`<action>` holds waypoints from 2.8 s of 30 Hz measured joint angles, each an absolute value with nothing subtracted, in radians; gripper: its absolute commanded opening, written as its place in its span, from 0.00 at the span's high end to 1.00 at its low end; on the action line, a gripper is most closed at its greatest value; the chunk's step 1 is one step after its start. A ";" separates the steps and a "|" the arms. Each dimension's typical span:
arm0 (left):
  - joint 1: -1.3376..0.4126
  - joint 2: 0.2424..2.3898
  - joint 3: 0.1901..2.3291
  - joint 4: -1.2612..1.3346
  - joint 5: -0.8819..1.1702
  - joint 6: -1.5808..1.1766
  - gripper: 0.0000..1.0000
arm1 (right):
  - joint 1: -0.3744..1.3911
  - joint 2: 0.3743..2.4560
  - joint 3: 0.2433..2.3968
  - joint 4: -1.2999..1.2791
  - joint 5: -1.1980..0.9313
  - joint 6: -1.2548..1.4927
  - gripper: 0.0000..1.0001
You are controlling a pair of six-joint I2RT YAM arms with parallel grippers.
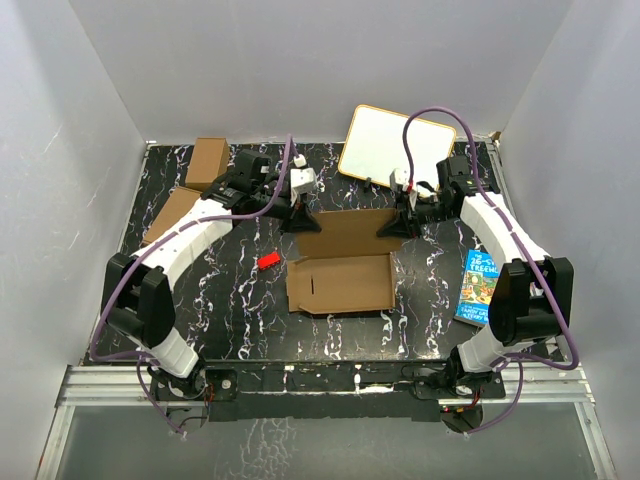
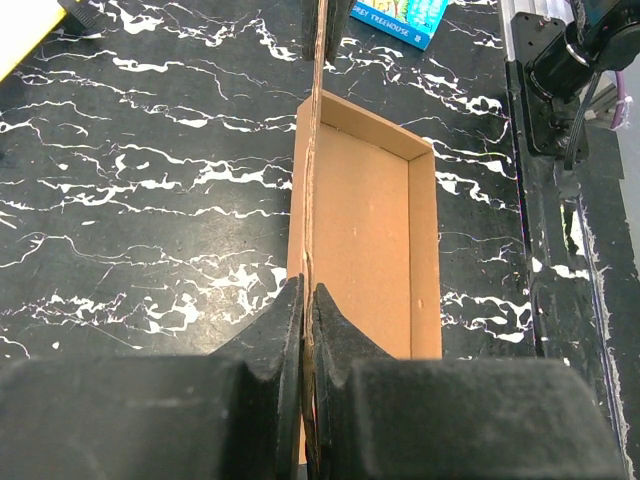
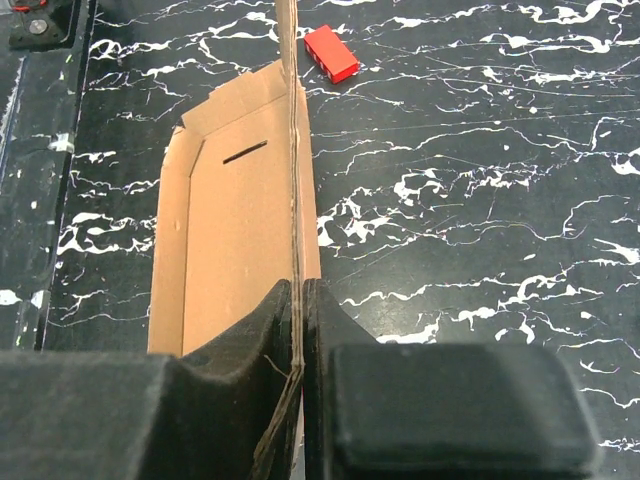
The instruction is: Fold the paper box
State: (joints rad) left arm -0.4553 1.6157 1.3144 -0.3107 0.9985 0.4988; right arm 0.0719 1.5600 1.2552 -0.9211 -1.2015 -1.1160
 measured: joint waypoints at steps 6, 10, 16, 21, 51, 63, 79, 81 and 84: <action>-0.456 1.616 1.315 -0.302 0.965 0.490 0.81 | 0.072 1.560 1.255 -0.941 -1.202 -1.133 0.92; -0.460 1.587 1.258 -0.213 0.863 0.412 0.55 | 0.069 1.557 1.254 -0.951 -1.202 -1.151 0.92; -0.409 1.316 0.924 0.017 0.696 0.140 0.43 | 0.049 1.502 1.222 -0.972 -1.216 -1.205 0.92; -0.353 1.059 0.682 0.211 0.607 -0.136 0.70 | 0.036 1.478 1.211 -0.978 -1.235 -1.234 0.92; -0.450 1.454 0.628 0.382 0.538 -0.513 1.00 | 0.031 1.481 1.184 -0.979 -1.242 -1.256 0.92; -0.469 1.468 0.628 0.420 0.582 -0.499 0.89 | 0.031 1.481 1.182 -0.985 -1.243 -1.259 0.92; -0.484 1.174 0.460 0.491 0.585 -0.062 0.48 | 0.031 1.498 1.185 -1.126 -1.304 -1.382 0.92; -0.487 1.085 0.428 0.504 0.582 0.032 0.46 | 0.031 1.498 1.191 -1.145 -1.310 -1.396 0.92; -0.489 0.985 0.398 0.509 0.583 0.153 0.46 | 0.031 1.498 1.204 -1.169 -1.313 -1.415 0.92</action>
